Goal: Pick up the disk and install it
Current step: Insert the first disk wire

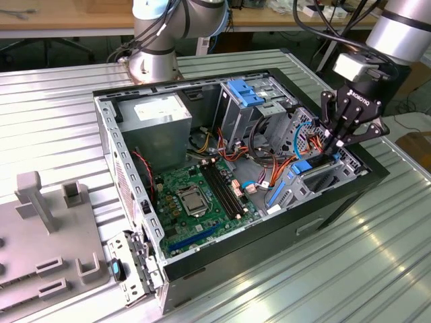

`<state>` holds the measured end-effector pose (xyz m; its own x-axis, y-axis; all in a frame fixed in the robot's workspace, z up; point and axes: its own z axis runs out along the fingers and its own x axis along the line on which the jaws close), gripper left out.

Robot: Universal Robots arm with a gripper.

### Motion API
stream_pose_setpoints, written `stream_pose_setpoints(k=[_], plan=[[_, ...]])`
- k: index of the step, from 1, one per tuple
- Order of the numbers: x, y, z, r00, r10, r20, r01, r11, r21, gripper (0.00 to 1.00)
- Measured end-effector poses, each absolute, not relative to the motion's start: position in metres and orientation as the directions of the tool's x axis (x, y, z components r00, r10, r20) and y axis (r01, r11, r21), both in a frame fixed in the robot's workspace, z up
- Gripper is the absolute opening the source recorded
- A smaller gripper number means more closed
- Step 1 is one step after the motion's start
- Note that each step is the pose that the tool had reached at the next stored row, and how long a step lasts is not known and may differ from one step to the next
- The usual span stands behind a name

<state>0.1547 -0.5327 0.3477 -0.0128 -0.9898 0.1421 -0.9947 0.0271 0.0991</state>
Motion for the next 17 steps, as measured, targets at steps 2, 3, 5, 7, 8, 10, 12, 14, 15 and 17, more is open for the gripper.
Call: stream_pose_setpoints(k=[2,3,5,7,8,10,12,14,15,17], plan=[[0.1547,-0.5326,0.3474,-0.013,-0.99,0.142,-0.995,0.027,0.099,0.16],[0.1547,-0.5326,0.3471,-0.013,-0.99,0.142,-0.995,0.027,0.099,0.16],[0.1547,-0.5326,0.3464,-0.013,-0.99,0.142,-0.995,0.027,0.099,0.16],[0.1547,-0.5326,0.3455,-0.013,-0.99,0.142,-0.995,0.027,0.099,0.16],[0.1547,-0.5326,0.3452,-0.013,-0.99,0.142,-0.995,0.027,0.099,0.16],[0.1547,-0.5327,0.3444,-0.013,-0.99,0.142,-0.995,0.027,0.099,0.16],[0.1548,-0.5327,0.3441,-0.013,-0.99,0.142,-0.995,0.027,0.099,0.16],[0.1552,-0.5323,0.3439,-0.013,-0.99,0.142,-0.995,0.027,0.099,0.16],[0.1555,-0.5321,0.344,-0.013,-0.99,0.142,-0.995,0.027,0.099,0.16],[0.1557,-0.5317,0.3441,-0.013,-0.99,0.142,-0.995,0.027,0.099,0.16]])
